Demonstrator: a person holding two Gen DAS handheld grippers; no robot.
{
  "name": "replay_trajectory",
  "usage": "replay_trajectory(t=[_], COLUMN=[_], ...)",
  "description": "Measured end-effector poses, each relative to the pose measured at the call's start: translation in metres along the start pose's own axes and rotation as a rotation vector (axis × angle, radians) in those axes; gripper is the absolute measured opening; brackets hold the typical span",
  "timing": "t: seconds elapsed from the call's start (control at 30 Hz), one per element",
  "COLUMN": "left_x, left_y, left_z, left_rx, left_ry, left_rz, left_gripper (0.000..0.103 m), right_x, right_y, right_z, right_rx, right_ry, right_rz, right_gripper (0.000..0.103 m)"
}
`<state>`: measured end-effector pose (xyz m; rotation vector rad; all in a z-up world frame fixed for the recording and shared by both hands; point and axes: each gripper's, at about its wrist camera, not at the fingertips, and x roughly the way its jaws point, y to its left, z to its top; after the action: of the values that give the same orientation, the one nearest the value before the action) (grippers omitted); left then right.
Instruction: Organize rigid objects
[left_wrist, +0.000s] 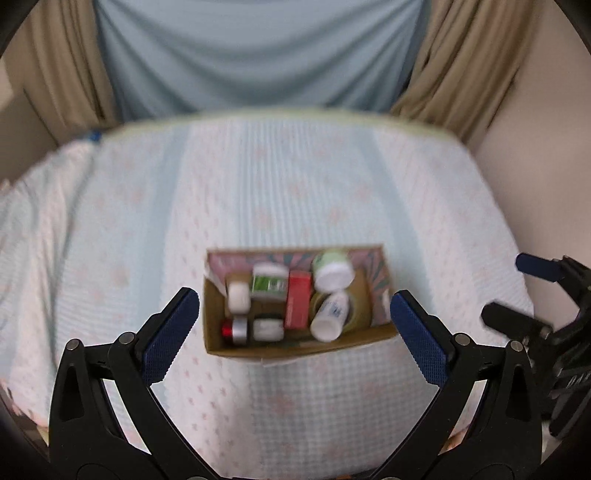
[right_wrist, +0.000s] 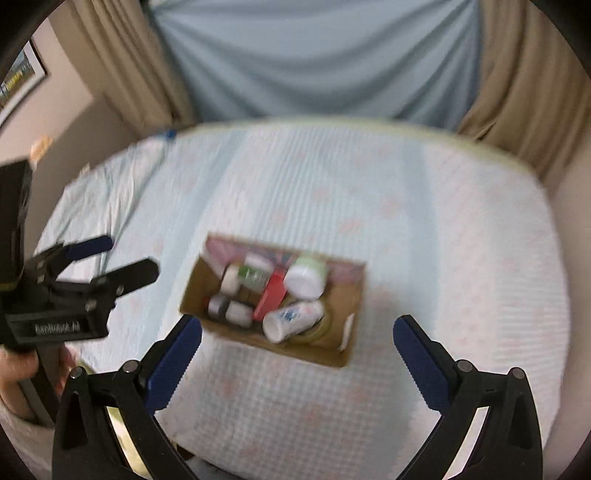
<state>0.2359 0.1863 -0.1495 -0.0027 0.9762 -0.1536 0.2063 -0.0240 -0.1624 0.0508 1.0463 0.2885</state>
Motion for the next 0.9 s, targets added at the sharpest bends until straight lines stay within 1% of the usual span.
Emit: replay_trajectory(t=[0.07, 0.17, 0.27, 0.33, 0.4, 0.47, 0.57, 0.67, 0.9], left_x=[-0.044, -0.102, -0.146, -0.166, -0.181, -0.191, -0.199, -0.202, -0.203], left_y=[-0.012, -0.029, -0.047, -0.057, -0.067, -0.073, -0.079, -0.083, -0.091], left_z=[0.001, -0.003, -0.012, -0.019, -0.028, -0.038, -0.051, -0.06, -0.067], left_rx=[-0.005, -0.01, 0.004, 0.017, 0.03, 0.03, 0.019, 0.019, 0.025], left_ry=[-0.09, -0.222, -0.329, -0.379, -0.421, -0.441, -0.463, -0.475, -0.485], left_rz=[0.006, 0.016, 0.035, 0.032, 0.06, 0.073, 0.06, 0.057, 0.066], left_gripper=[0.103, 0.103, 0.103, 0.103, 0.103, 0.103, 0.103, 0.103, 0.103], right_x=[-0.046, -0.101, -0.141, -0.161, -0.173, -0.181, -0.187, -0.192, -0.201], right_y=[-0.003, -0.005, -0.004, -0.004, -0.005, -0.006, -0.007, -0.009, -0.012], right_z=[0.004, 0.001, -0.009, -0.019, -0.026, -0.036, -0.05, -0.06, -0.064], right_rx=[0.023, 0.051, 0.06, 0.063, 0.064, 0.064, 0.053, 0.063, 0.074], right_ry=[-0.078, -0.185, -0.27, -0.321, -0.353, -0.38, -0.408, -0.428, -0.454], right_rz=[-0.018, -0.064, -0.102, -0.144, -0.165, -0.191, -0.231, -0.248, -0.258], right_gripper=[0.103, 0.103, 0.103, 0.103, 0.103, 0.103, 0.103, 0.103, 0.103])
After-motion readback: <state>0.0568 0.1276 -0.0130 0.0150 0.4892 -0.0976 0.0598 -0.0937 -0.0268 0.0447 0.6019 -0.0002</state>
